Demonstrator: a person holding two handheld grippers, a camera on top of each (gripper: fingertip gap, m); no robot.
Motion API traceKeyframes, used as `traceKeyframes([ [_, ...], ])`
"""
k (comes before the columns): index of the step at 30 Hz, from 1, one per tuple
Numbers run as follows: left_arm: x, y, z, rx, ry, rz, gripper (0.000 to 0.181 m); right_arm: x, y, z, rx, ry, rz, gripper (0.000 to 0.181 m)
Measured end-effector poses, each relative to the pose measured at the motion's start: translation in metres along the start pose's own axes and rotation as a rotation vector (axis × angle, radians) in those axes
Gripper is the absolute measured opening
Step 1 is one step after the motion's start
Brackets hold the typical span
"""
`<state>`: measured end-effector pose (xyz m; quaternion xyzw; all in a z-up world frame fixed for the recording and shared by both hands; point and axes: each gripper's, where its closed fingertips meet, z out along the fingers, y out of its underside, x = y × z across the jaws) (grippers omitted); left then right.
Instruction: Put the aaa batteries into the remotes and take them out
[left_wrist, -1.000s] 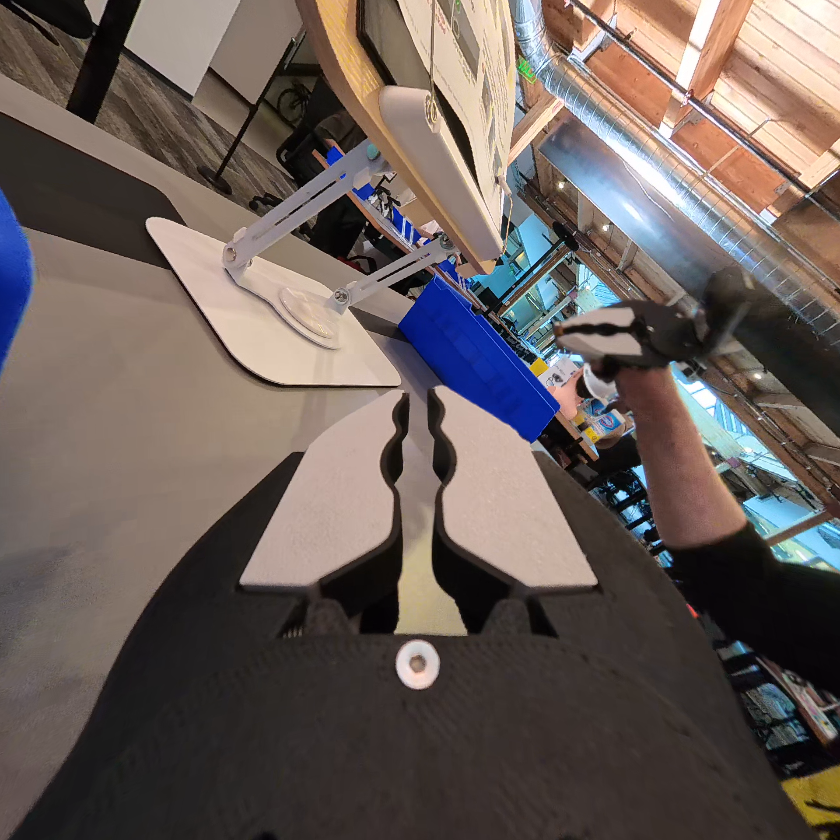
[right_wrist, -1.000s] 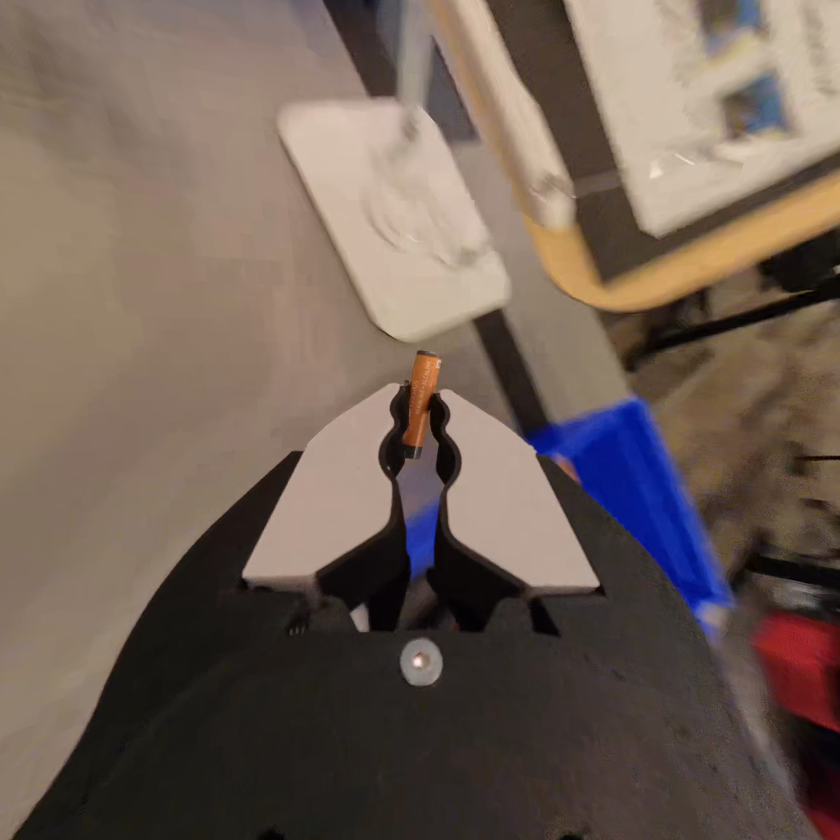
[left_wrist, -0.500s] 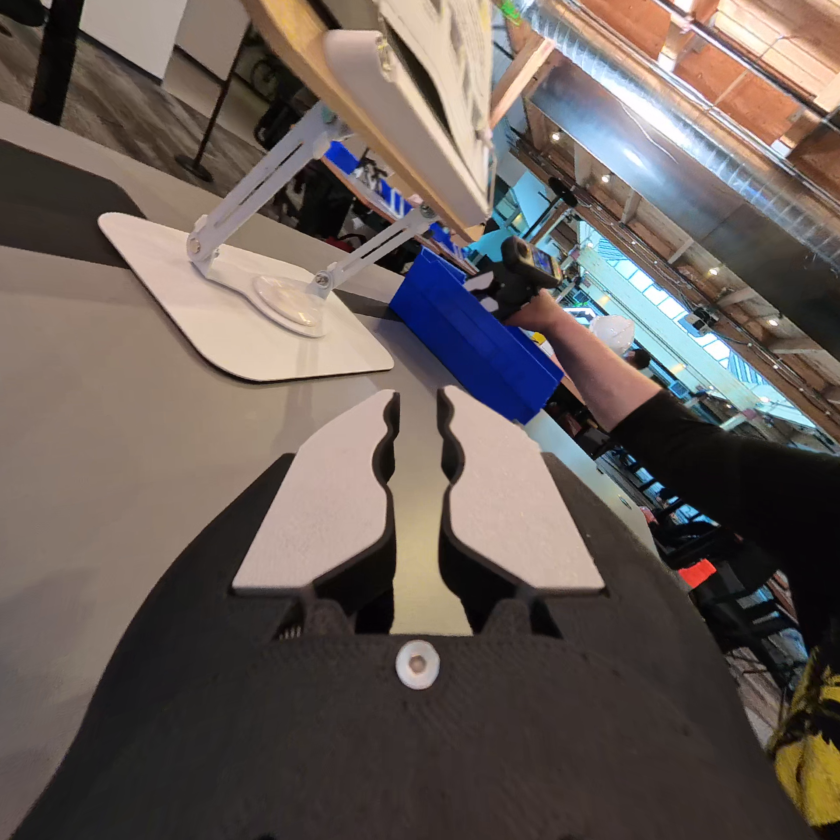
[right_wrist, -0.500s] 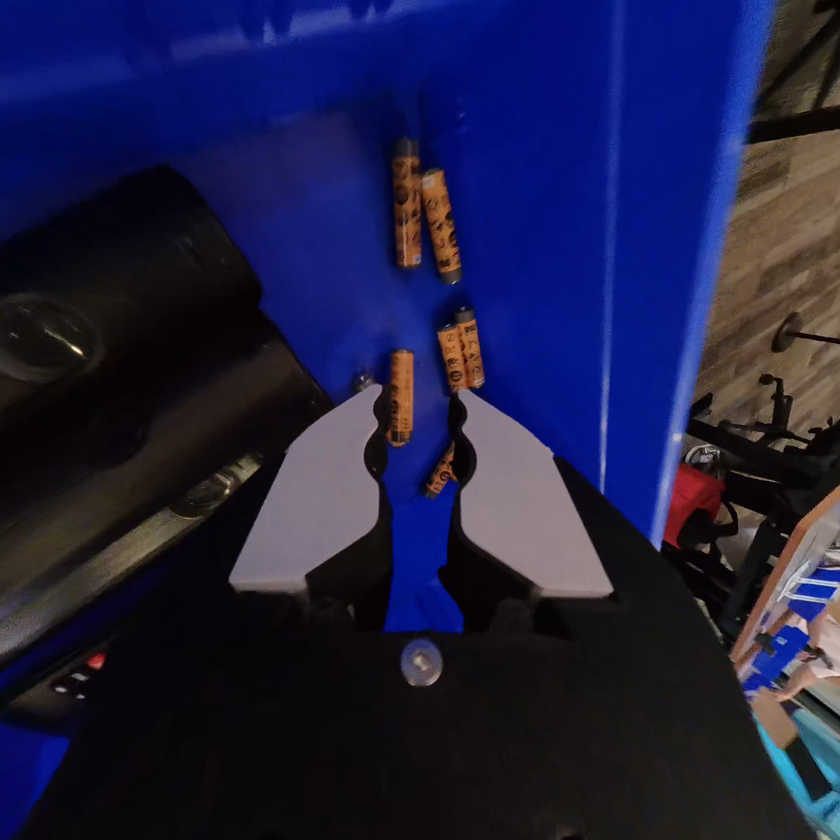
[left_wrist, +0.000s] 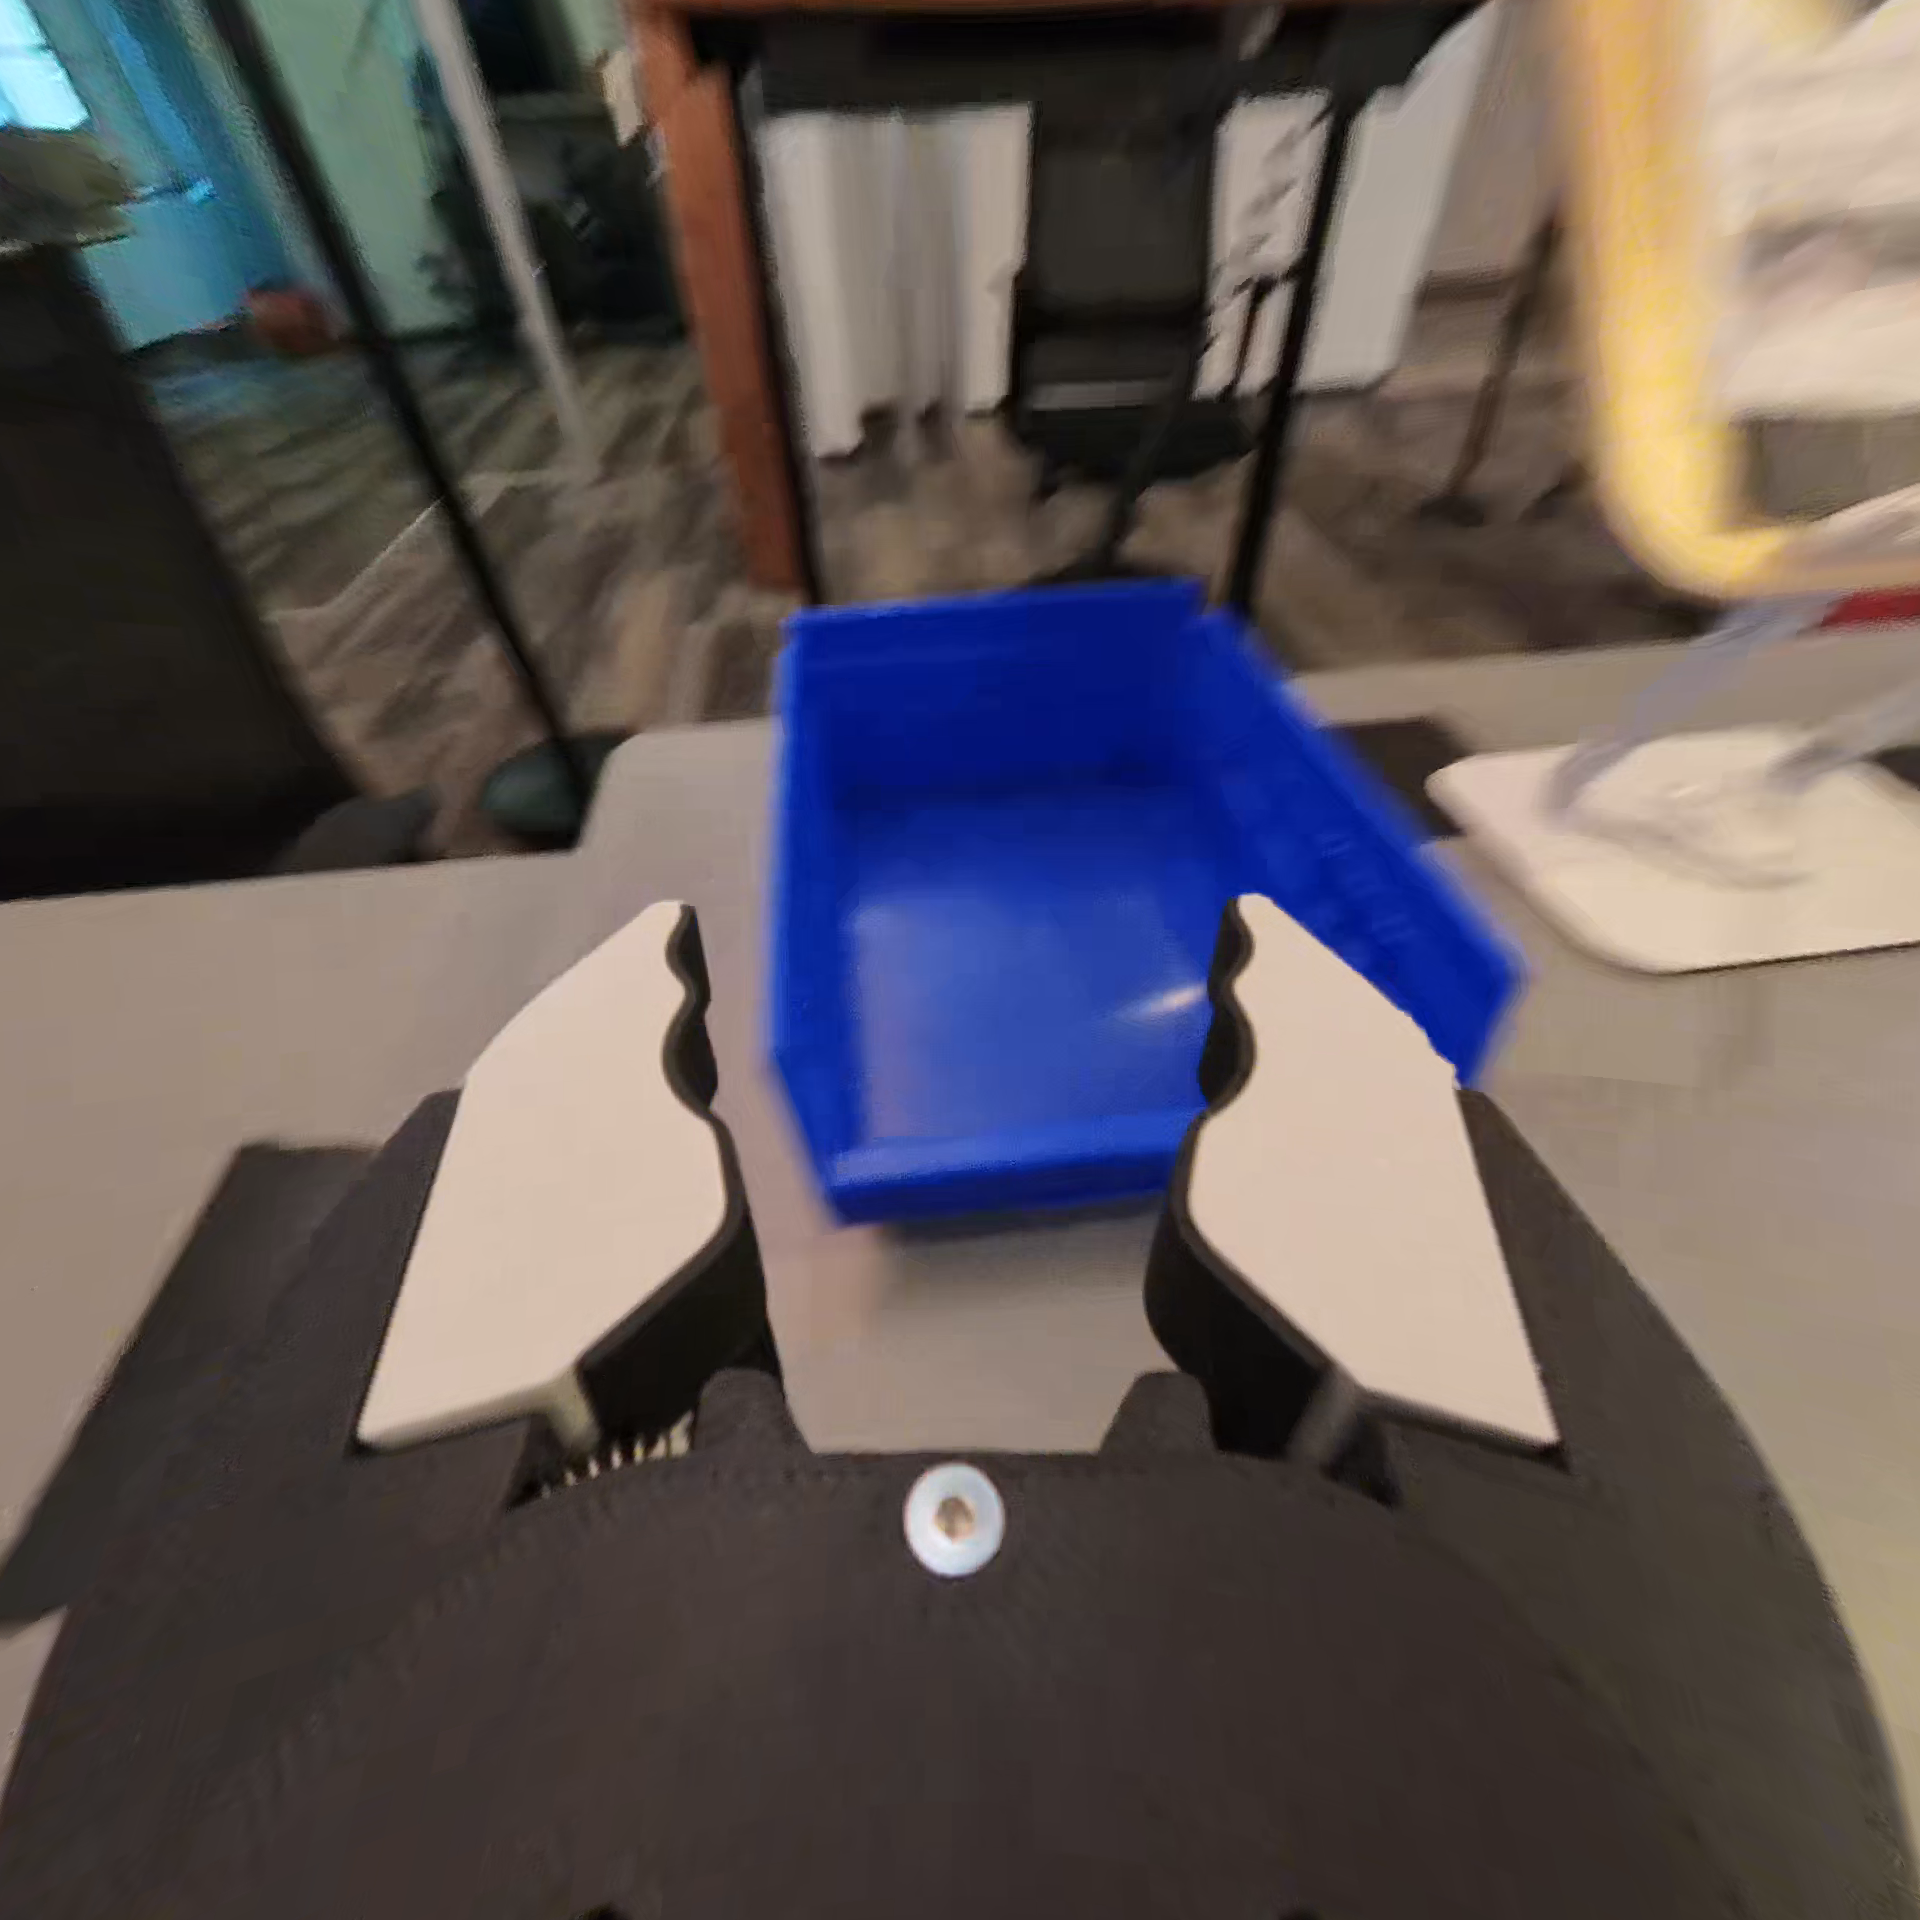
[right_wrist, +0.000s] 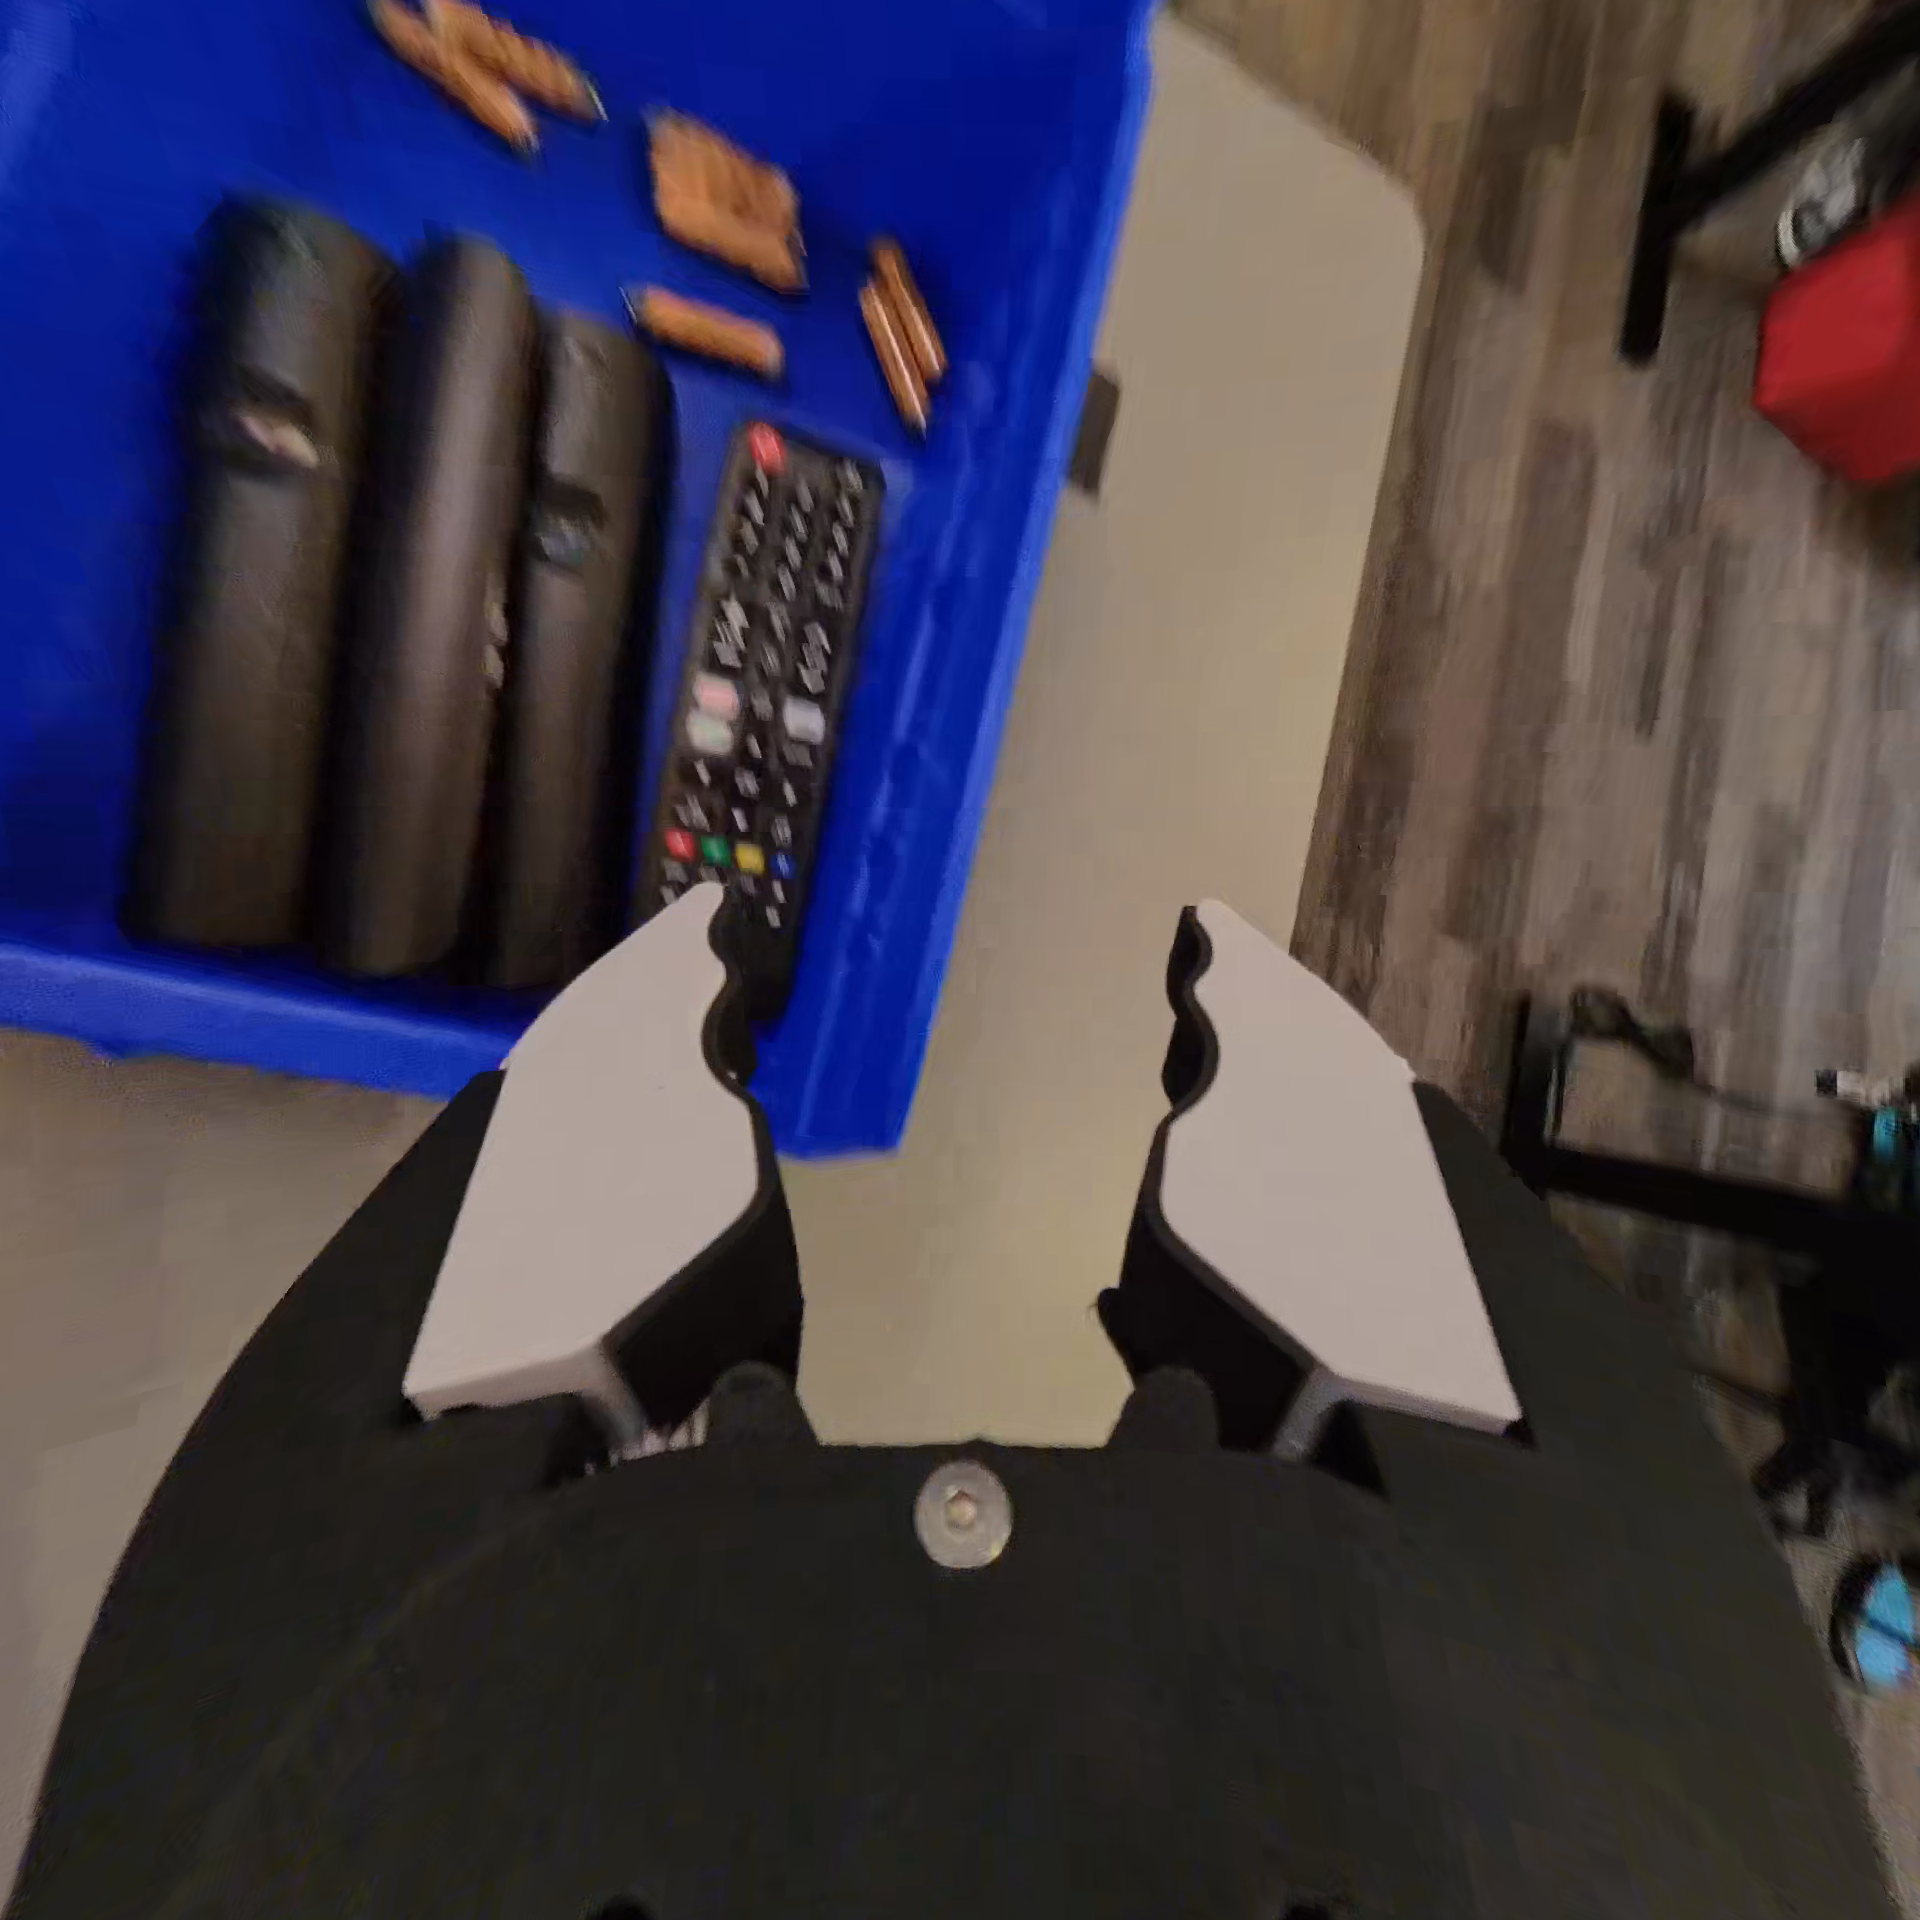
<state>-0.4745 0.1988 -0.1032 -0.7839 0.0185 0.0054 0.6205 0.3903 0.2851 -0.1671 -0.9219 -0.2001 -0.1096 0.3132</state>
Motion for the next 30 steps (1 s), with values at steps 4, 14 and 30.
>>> traceKeyframes([
  [4, -0.033, 0.042, 0.024, -0.146, 0.050, -0.184, 0.094, -0.015, 0.033, 0.012, -0.027, -0.075, 0.085, 0.072],
  [14, -0.031, 0.121, 0.071, -0.424, 0.086, -0.091, 0.008, -0.036, 0.035, 0.039, 0.014, -0.233, 0.163, 0.005],
  [30, 0.004, 0.150, -0.045, -0.449, 0.436, 0.067, 0.007, -0.054, 0.070, 0.008, 0.062, -0.328, -0.047, 0.005],
])
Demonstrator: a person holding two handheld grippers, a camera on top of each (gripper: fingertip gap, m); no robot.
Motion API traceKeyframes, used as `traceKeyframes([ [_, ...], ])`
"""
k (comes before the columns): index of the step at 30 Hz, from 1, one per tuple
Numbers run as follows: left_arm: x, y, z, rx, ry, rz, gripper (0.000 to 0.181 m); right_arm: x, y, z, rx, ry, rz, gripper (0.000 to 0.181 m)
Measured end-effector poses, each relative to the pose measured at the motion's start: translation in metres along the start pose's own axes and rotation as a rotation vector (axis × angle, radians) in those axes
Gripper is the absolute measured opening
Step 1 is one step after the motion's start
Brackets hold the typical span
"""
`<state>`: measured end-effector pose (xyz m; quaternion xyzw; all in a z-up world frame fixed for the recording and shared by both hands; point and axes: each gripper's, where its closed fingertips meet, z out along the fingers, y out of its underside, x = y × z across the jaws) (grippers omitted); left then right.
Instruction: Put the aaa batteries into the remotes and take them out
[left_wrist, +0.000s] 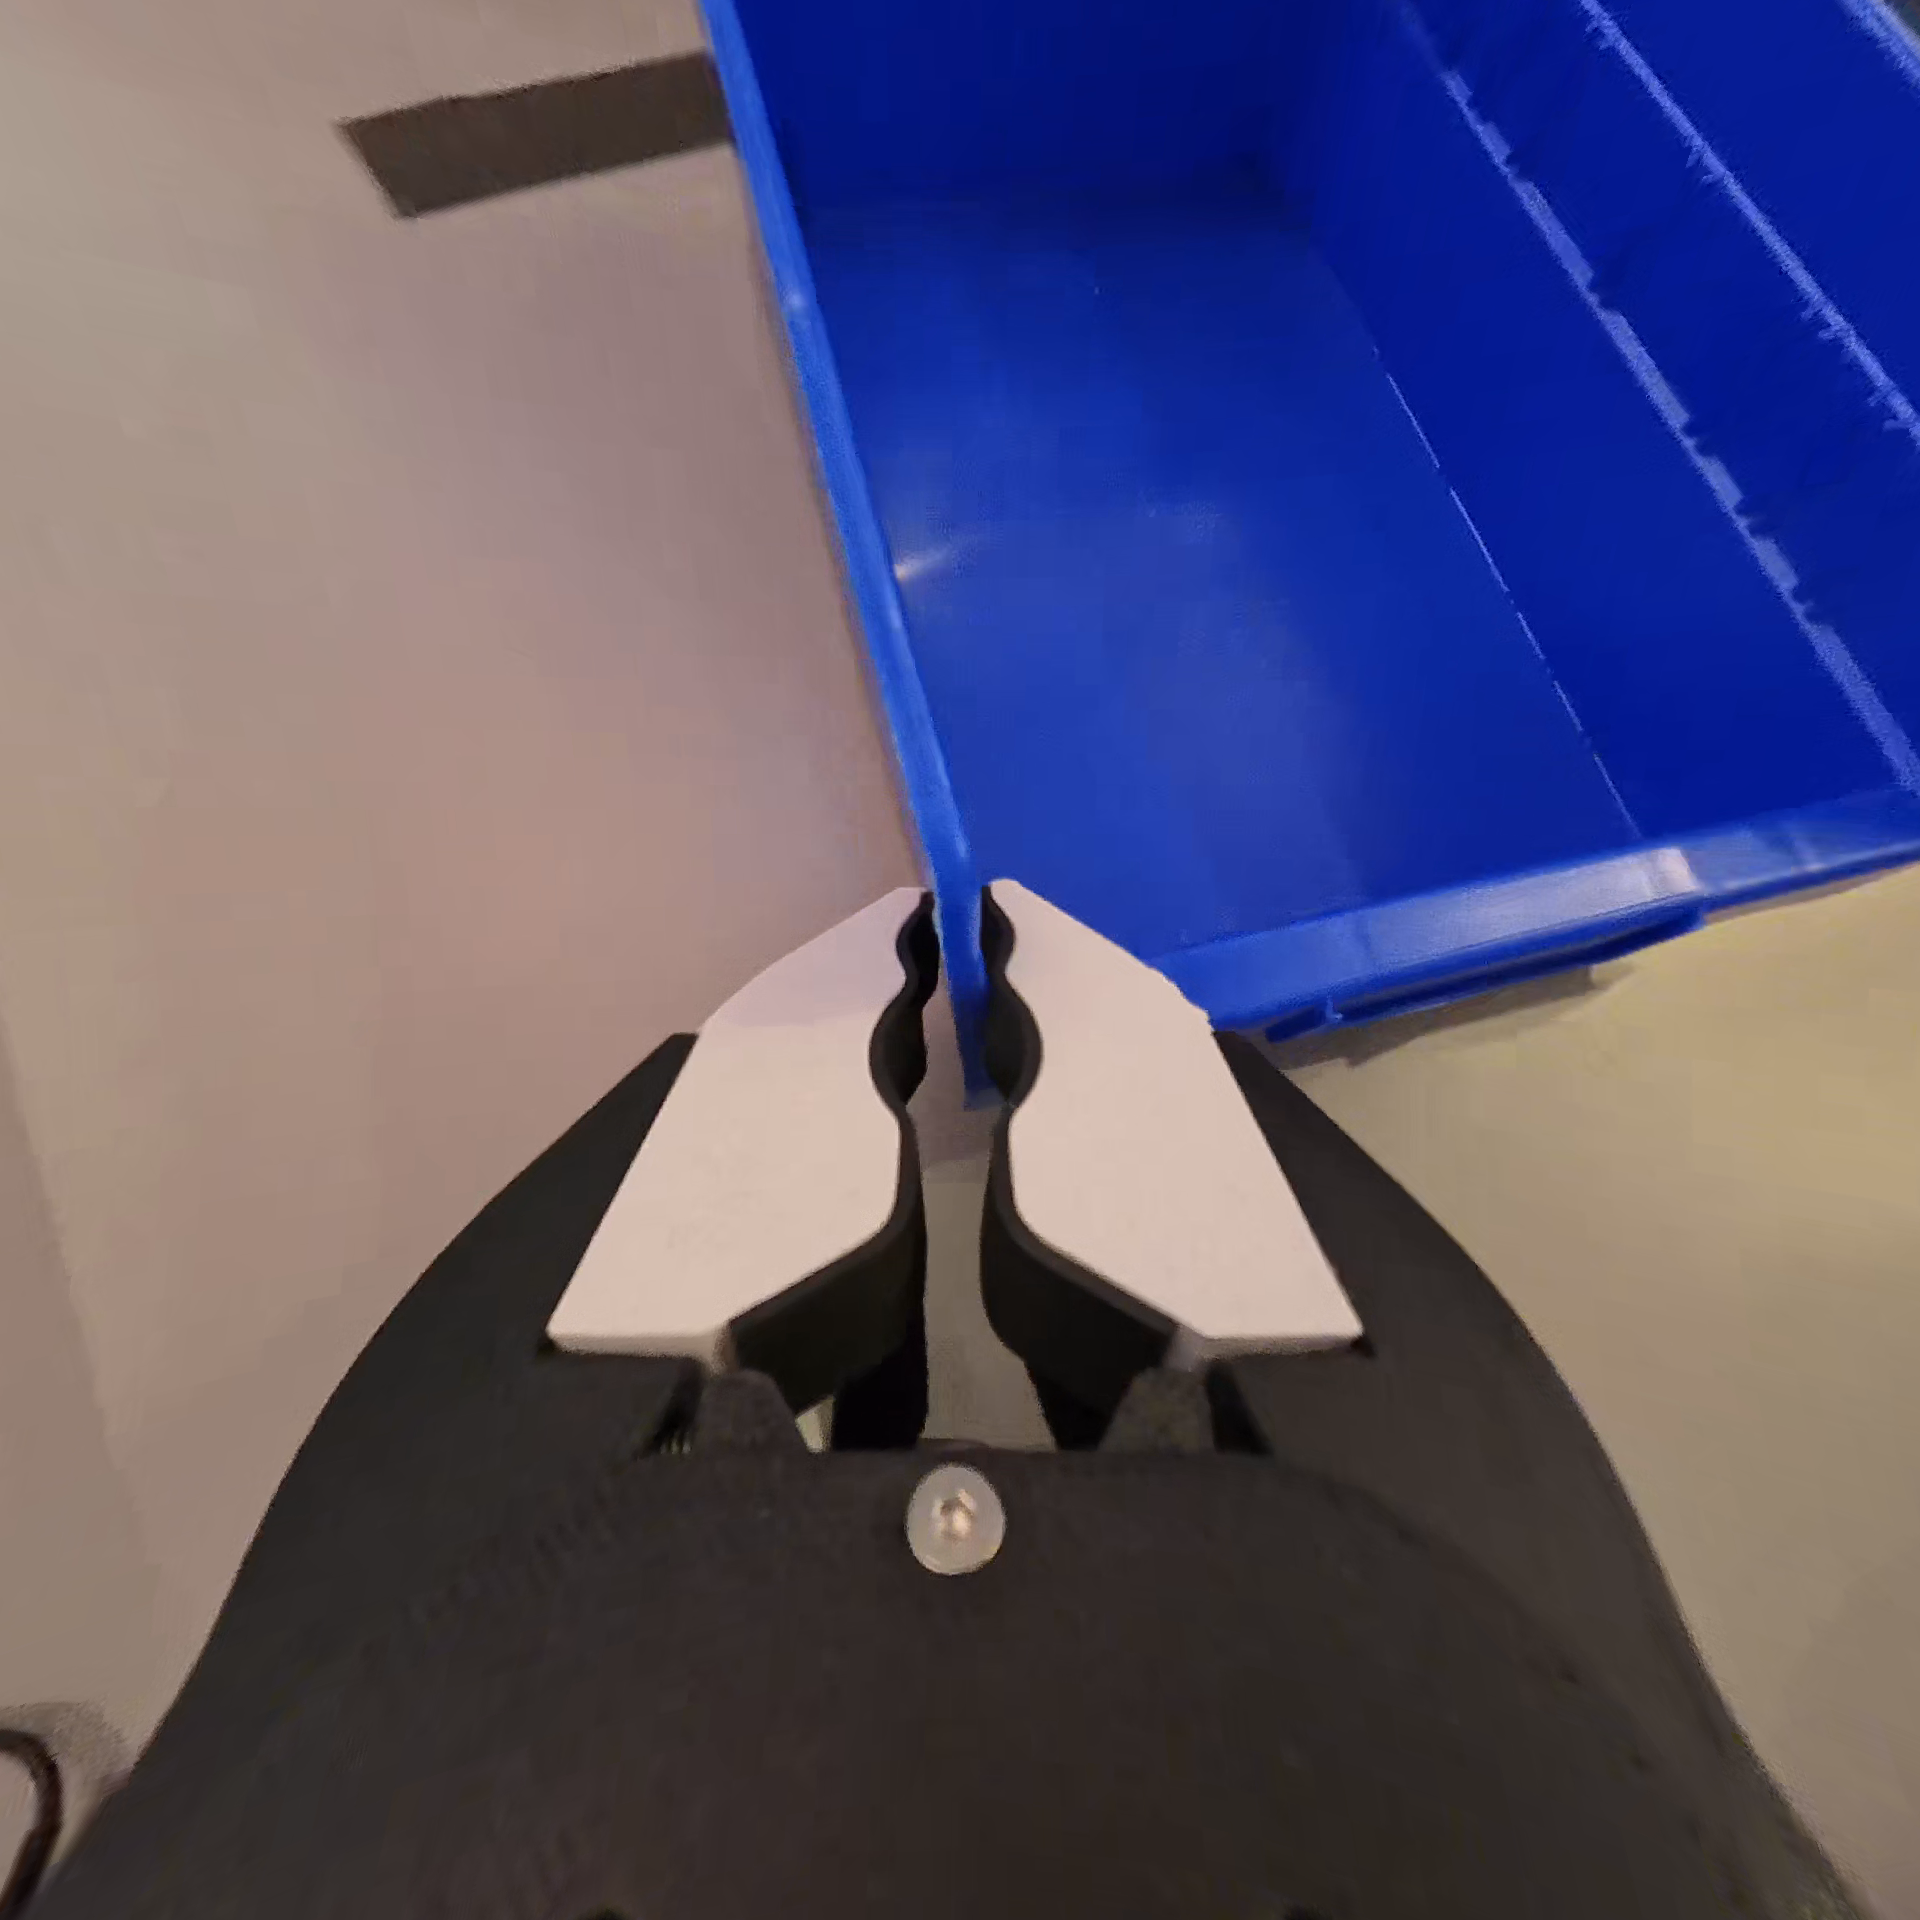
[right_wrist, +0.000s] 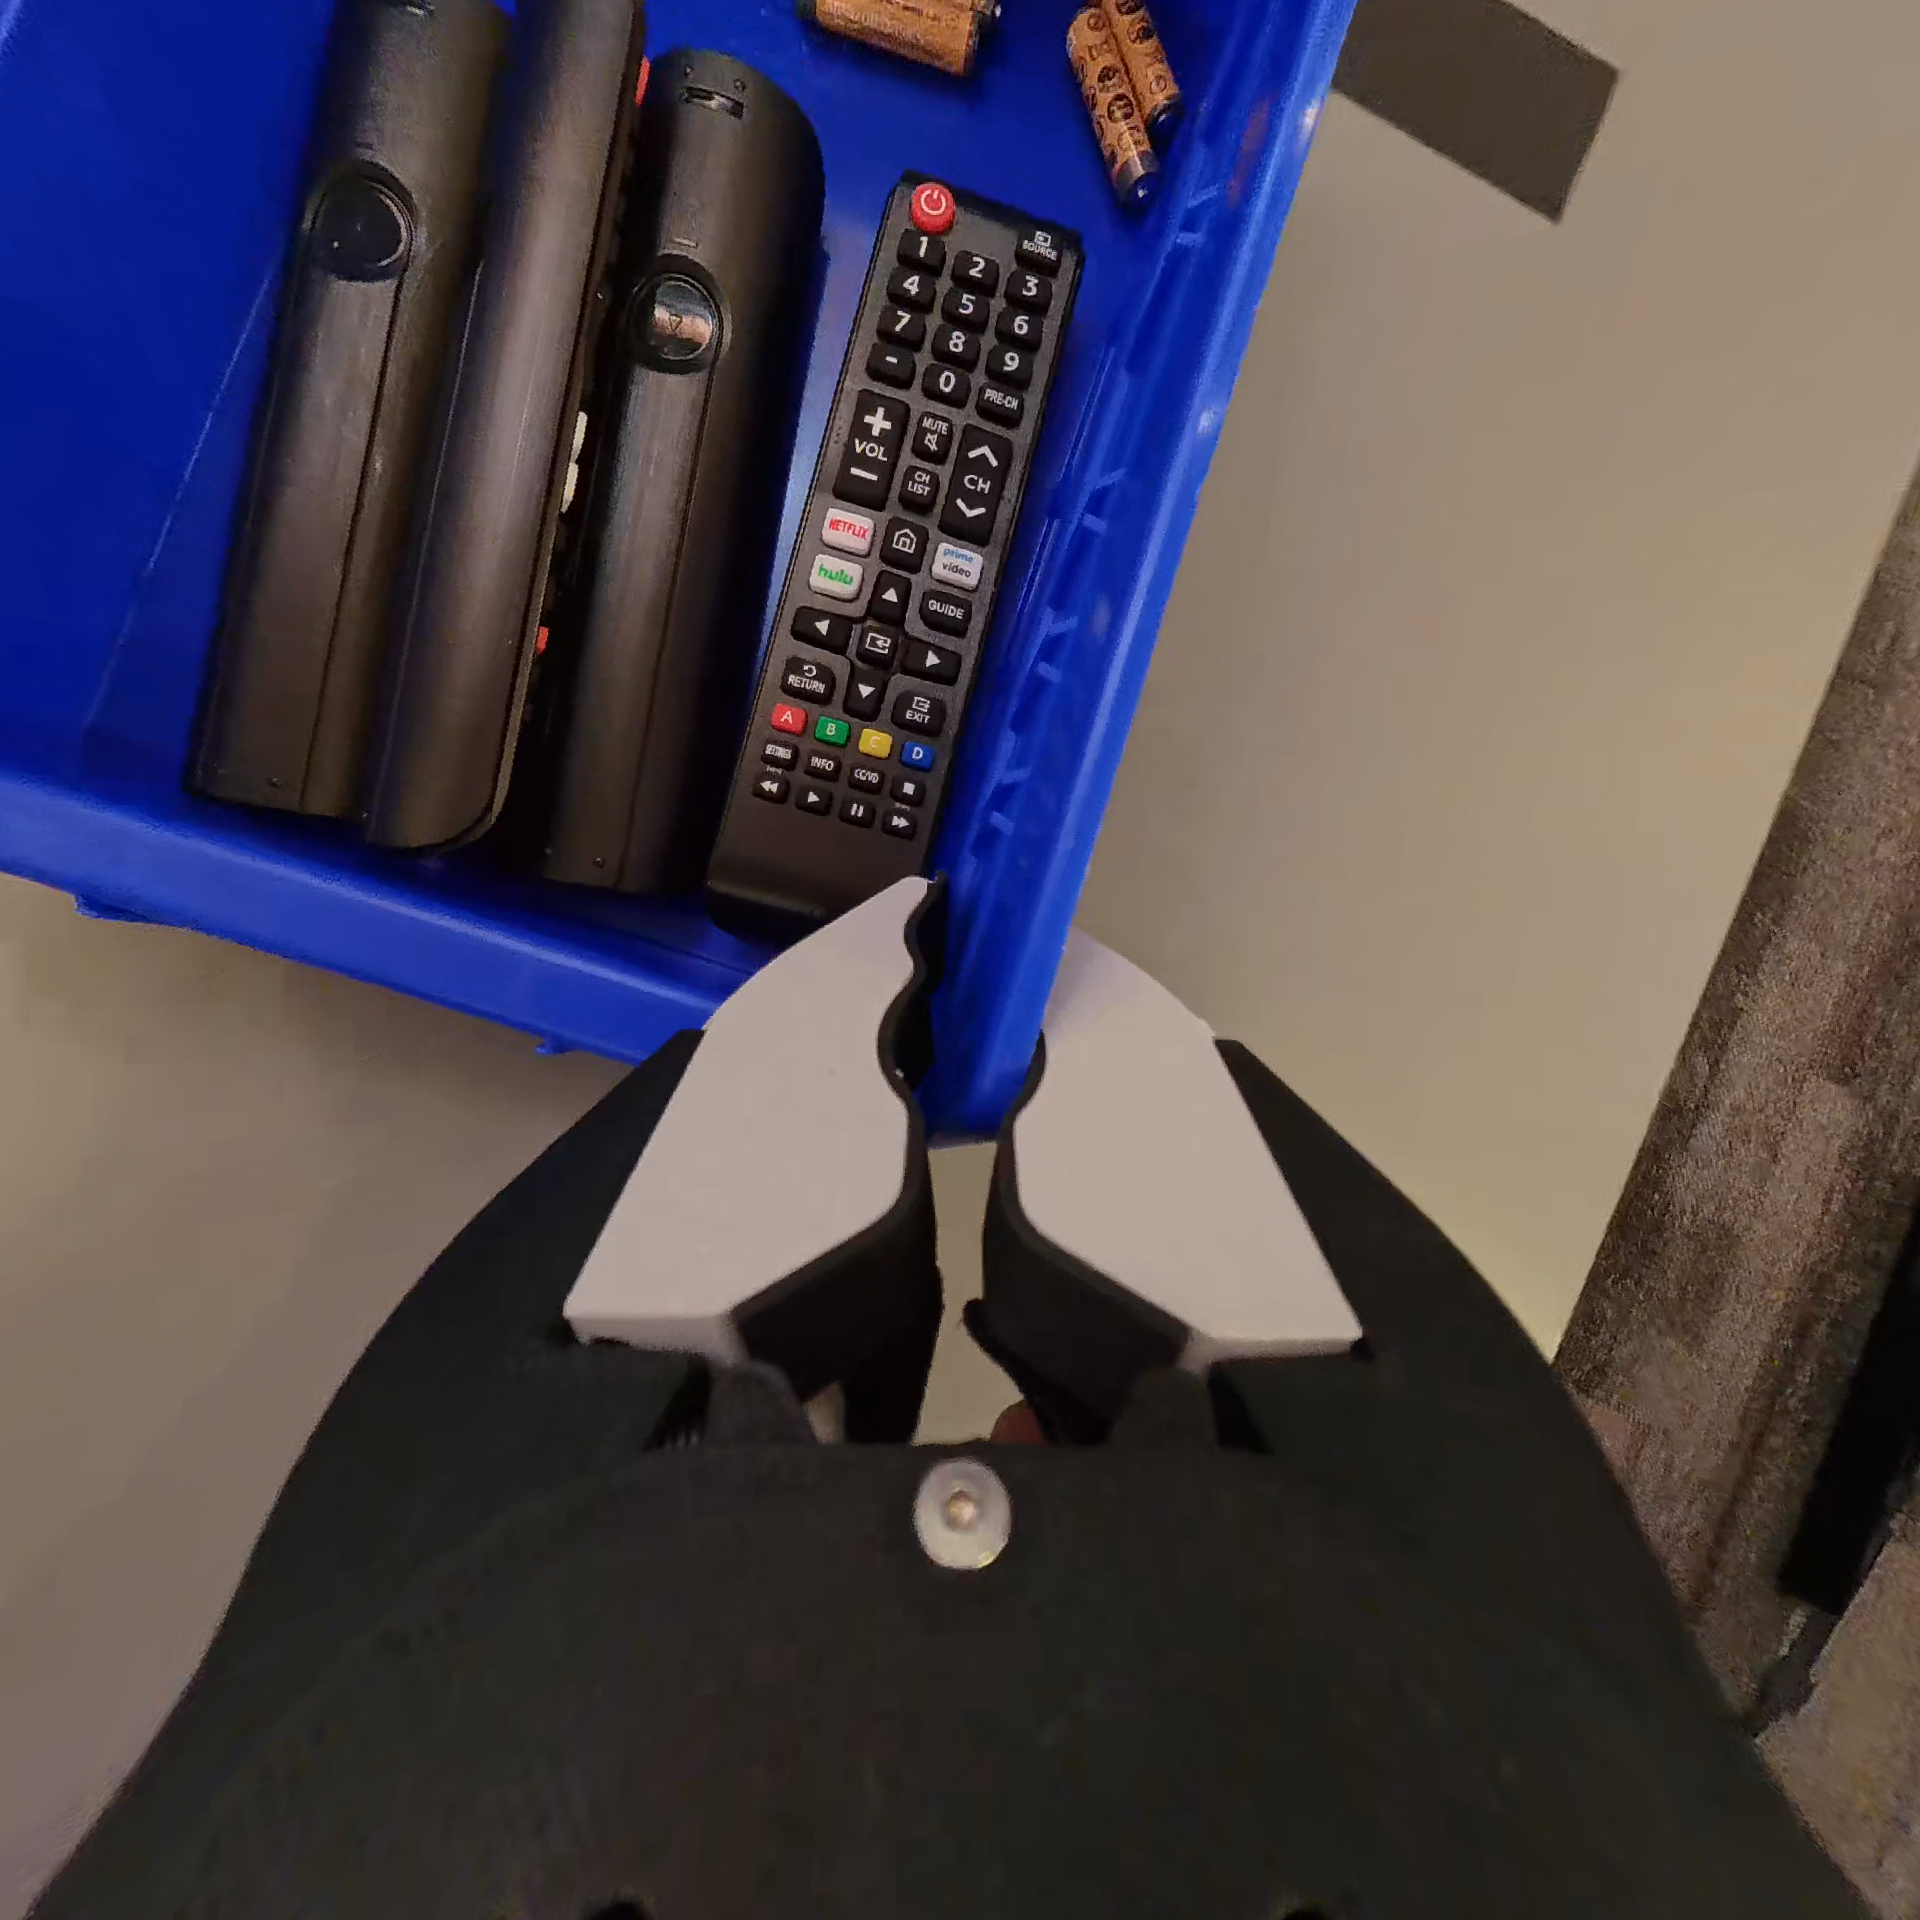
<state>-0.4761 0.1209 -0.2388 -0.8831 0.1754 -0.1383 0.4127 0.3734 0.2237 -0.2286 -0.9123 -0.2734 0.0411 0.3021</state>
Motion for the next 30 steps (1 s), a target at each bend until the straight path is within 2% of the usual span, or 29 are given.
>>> traceKeyframes([
  [5, 0.076, 0.034, -0.030, -0.054, 0.259, 0.125, 0.006, -0.033, 0.014, -0.013, 0.009, -0.136, -0.134, 0.005],
  [9, 0.145, 0.048, -0.038, -0.097, 0.451, 0.222, 0.005, -0.065, 0.008, -0.013, 0.025, -0.267, -0.283, 0.004],
  [12, 0.204, 0.052, -0.033, -0.120, 0.595, 0.305, 0.005, -0.093, -0.007, -0.004, 0.039, -0.357, -0.411, 0.004],
  [18, 0.288, 0.040, -0.005, -0.161, 0.712, 0.425, 0.005, -0.158, -0.063, 0.028, 0.026, -0.484, -0.557, 0.004],
  [24, 0.335, 0.032, 0.011, -0.155, 0.708, 0.431, 0.007, -0.239, -0.130, 0.067, 0.016, -0.583, -0.660, 0.005],
  [30, 0.351, 0.021, 0.024, -0.098, 0.678, 0.357, 0.008, -0.314, -0.183, 0.095, 0.008, -0.634, -0.707, 0.006],
])
